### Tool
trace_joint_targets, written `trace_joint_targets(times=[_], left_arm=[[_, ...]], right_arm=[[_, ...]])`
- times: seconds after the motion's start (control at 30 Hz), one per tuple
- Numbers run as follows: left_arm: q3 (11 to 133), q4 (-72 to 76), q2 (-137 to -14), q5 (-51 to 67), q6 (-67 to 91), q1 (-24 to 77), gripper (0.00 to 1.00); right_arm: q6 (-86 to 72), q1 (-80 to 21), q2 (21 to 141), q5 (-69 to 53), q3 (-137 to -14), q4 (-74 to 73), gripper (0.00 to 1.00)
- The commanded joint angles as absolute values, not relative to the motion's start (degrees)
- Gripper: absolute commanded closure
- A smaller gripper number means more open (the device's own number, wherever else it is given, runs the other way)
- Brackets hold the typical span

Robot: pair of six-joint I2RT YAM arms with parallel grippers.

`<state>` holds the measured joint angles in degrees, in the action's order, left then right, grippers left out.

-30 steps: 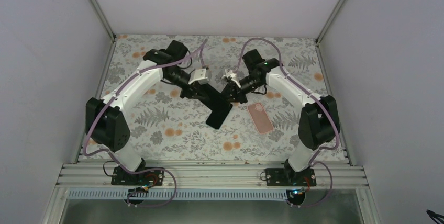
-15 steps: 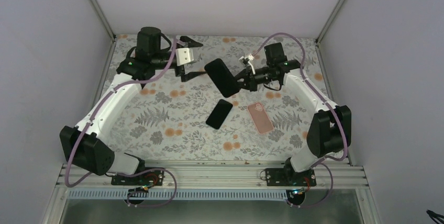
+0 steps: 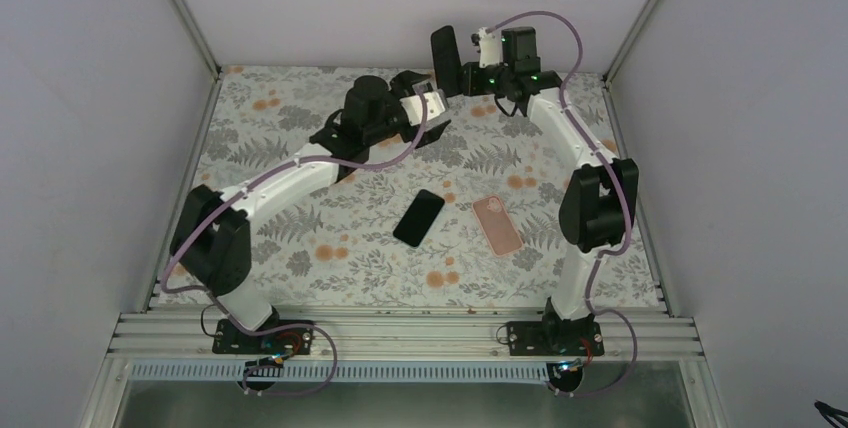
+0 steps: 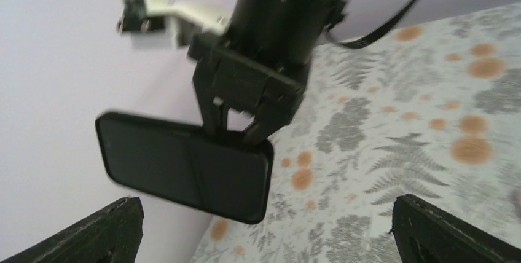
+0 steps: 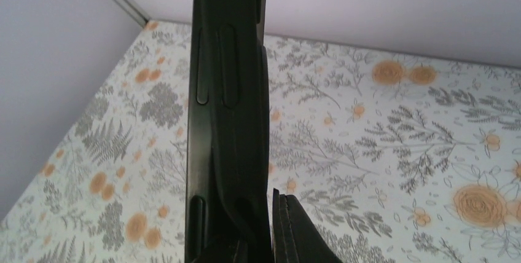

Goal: Take the phone out of the phone case

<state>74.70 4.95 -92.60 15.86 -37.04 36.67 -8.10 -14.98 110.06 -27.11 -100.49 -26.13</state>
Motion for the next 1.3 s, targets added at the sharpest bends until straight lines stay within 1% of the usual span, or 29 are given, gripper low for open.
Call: trace_joint_targets(times=[0.0,0.1,0.2,0.27,0.47,0.6,0.83,1.1,1.2,1.23,1.27], left_arm=[[75.7,19.2,-96.4,2.9,-29.3,36.7,0.00],[78.5,20.9,-99.9,0.4,-27.3,37.0,0.00],[81.6,22.3,-103.3,-3.6,-26.4,37.8,0.00],[82.7,22.2,-105.0,-3.8,-26.2,38.3,0.00],[80.5,24.6,-107.1,-5.7,-26.7,39.8,0.00],[79.1,26.9,-107.8,-11.7,-26.2,40.1,0.00],[78.9,29.0,-107.9,-17.2,-26.1,39.7,0.00],[79.2,29.1,-109.0,-18.0,-27.0,37.6,0.04],[79.1,29.9,-109.4,-19.2,-28.1,37.5,0.09],[78.9,30.8,-109.3,-19.9,-28.5,37.5,0.15],[78.9,31.7,-109.4,-21.2,-28.8,37.5,0.25]], right_arm=[[-14.0,-15.8,109.8,-26.8,-103.3,-19.7,0.97],[-15.2,-16.2,108.0,-27.1,-100.5,-16.6,0.97],[-15.6,-16.5,107.4,-27.3,-100.3,-16.0,0.96],[-15.8,-16.5,107.3,-27.3,-99.7,-15.5,0.97],[-16.9,-16.8,107.1,-28.1,-99.6,-14.4,0.97],[-17.7,-17.1,106.6,-28.7,-98.9,-13.7,0.97],[-18.2,-18.0,104.6,-28.9,-96.9,-12.9,0.97],[-18.9,-18.5,103.5,-30.3,-96.6,-12.6,0.97],[-18.8,-19.0,103.3,-30.6,-96.7,-13.1,0.97],[-18.8,-19.2,103.4,-30.7,-96.6,-13.4,0.97],[-19.0,-19.4,103.4,-31.1,-96.3,-13.5,0.97]])
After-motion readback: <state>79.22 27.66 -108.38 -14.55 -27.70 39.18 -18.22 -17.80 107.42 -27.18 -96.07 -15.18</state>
